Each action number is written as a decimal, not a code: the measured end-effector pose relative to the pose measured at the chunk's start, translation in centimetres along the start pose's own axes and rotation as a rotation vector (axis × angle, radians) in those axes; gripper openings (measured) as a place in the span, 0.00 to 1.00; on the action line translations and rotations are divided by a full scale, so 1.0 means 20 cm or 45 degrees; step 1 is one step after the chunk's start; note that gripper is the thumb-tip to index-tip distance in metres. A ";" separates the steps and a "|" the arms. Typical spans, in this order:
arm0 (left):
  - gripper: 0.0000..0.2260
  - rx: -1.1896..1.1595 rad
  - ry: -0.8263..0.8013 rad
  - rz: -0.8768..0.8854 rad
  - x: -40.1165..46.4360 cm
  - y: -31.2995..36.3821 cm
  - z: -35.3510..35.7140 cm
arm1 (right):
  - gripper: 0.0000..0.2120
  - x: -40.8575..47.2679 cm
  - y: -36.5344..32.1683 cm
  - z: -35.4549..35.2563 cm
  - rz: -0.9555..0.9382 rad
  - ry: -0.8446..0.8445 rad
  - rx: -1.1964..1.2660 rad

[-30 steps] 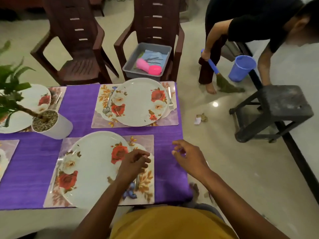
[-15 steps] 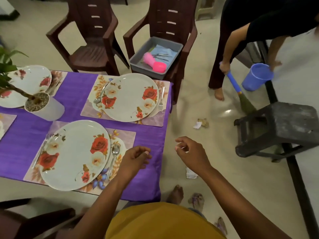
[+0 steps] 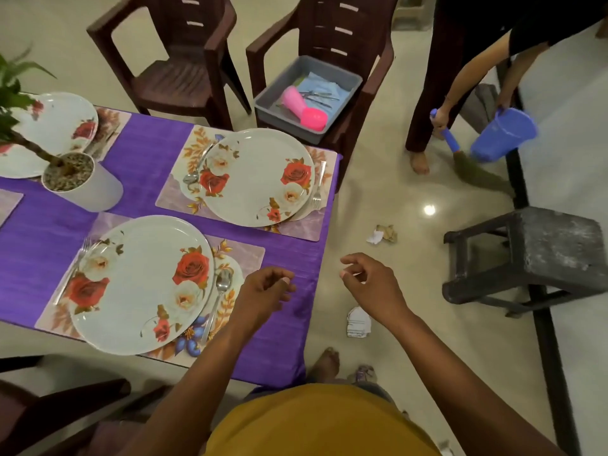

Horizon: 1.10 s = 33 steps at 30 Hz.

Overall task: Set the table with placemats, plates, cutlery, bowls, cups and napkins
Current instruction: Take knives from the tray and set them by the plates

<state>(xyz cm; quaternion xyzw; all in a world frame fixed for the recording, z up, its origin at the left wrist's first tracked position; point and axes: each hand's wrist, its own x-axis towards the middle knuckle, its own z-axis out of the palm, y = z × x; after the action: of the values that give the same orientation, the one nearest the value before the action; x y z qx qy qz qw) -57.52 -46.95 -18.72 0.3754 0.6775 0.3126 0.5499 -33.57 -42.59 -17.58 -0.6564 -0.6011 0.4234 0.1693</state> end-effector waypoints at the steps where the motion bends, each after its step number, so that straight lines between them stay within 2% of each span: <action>1: 0.06 -0.003 -0.004 0.007 0.00 -0.01 -0.02 | 0.11 0.00 -0.02 0.01 -0.001 0.007 0.000; 11: 0.06 -0.019 -0.017 0.016 0.05 0.01 -0.05 | 0.09 0.13 -0.10 0.01 -0.028 0.040 0.000; 23: 0.07 -0.210 0.286 -0.188 0.22 0.18 0.30 | 0.08 0.63 -0.02 -0.18 -0.219 -0.316 -0.168; 28: 0.07 -0.303 0.420 -0.184 0.32 0.31 0.44 | 0.08 0.79 -0.01 -0.33 -0.294 -0.428 -0.185; 33: 0.06 -0.309 0.471 -0.139 0.41 0.47 0.52 | 0.08 0.92 -0.03 -0.45 -0.325 -0.449 -0.165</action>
<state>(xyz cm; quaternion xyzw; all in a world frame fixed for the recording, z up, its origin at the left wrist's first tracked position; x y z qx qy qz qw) -46.73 -34.97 -16.98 0.2056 0.7436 0.4250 0.4735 -28.62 -22.69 -18.33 -0.5003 -0.7254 0.4674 0.0711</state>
